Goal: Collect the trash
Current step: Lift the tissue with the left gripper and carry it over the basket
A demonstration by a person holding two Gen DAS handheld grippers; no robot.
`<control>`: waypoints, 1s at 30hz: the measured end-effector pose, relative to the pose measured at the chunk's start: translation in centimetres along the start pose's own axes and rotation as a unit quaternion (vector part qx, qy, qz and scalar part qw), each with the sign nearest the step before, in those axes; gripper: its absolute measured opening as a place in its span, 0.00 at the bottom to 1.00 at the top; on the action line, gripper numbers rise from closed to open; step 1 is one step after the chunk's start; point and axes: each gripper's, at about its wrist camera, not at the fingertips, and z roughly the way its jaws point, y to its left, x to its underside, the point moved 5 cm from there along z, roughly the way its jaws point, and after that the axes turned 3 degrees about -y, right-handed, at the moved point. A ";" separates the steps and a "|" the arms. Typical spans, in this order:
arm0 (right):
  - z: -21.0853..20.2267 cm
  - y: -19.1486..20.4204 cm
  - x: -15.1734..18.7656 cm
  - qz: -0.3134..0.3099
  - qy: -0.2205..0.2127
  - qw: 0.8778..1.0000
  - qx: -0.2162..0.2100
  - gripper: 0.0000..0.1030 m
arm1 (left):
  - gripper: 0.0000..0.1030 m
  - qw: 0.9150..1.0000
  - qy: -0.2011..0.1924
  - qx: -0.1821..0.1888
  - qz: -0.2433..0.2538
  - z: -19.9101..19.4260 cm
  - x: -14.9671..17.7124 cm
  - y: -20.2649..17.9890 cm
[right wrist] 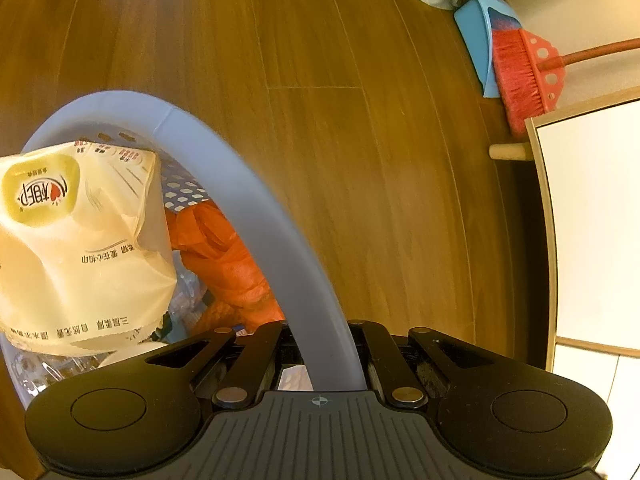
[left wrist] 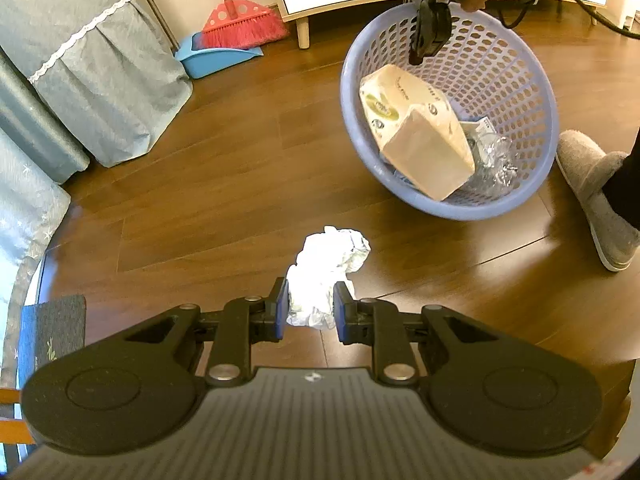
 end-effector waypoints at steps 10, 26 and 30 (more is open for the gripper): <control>0.2 -0.3 -0.2 0.014 0.003 1.000 -0.007 0.00 | 0.18 1.000 -0.011 0.008 0.004 -0.4 -1.5 -1.0; 0.1 0.6 -0.4 0.028 0.001 0.999 -0.030 0.00 | 0.18 1.000 -0.018 0.013 0.008 0.1 -3.2 -2.1; 0.0 1.1 -0.6 0.034 0.002 0.999 -0.040 0.00 | 0.18 1.000 -0.016 0.013 0.009 0.1 -3.2 -2.3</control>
